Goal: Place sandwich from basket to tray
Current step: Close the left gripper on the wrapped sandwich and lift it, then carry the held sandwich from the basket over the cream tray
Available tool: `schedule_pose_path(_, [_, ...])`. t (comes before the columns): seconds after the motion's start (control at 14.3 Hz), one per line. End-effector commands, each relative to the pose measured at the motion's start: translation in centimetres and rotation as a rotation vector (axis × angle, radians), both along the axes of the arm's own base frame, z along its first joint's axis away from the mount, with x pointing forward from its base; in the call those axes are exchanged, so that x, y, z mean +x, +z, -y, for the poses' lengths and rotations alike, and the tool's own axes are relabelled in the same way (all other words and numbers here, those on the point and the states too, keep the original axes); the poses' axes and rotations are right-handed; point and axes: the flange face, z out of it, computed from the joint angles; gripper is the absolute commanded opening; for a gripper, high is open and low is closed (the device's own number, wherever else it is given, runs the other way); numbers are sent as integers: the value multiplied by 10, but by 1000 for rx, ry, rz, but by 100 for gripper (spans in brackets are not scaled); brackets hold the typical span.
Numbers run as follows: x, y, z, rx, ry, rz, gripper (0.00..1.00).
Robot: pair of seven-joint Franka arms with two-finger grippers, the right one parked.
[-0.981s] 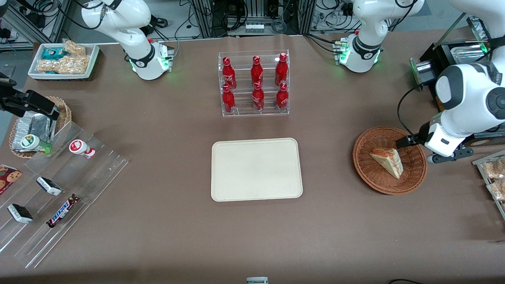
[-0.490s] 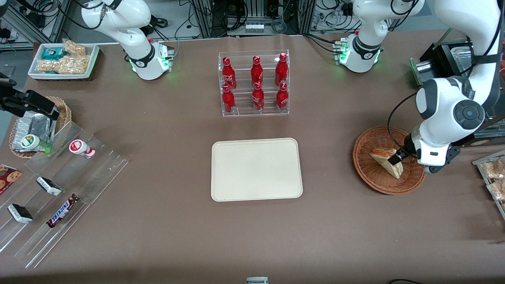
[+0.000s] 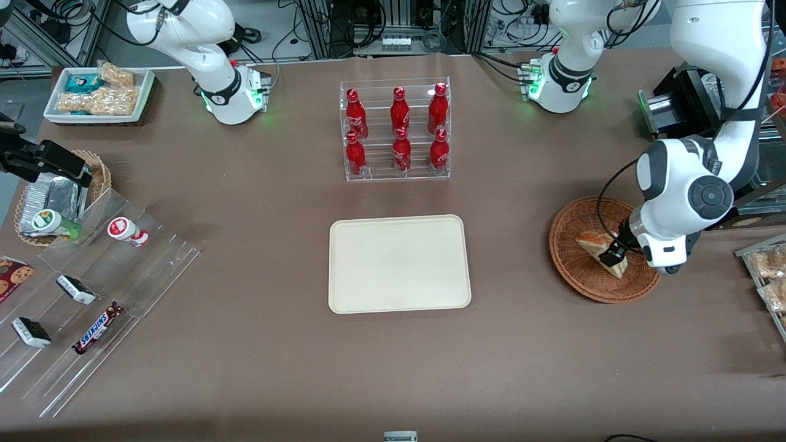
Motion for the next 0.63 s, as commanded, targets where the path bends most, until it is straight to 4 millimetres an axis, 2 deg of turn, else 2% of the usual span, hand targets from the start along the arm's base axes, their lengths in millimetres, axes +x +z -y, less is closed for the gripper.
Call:
schedule_pose_path(0.0, [3, -17, -1, 7, 86, -7, 73])
schedule_pose_path(0.07, [4, -18, -1, 9, 109, -3, 39])
schedule_pose_path(0.14, [2, -18, 0, 11, 107, -9, 18])
schedule_pose_path(0.21, [2, -15, 0, 12, 101, -17, 10])
schedule_pose_path(0.28, [1, -12, 2, 17, 88, -41, 10])
schedule_pose_path(0.35, [7, 1, 4, 18, 82, -41, 9])
schedule_pose_path(0.56, [27, 38, 26, 21, 47, -69, 9])
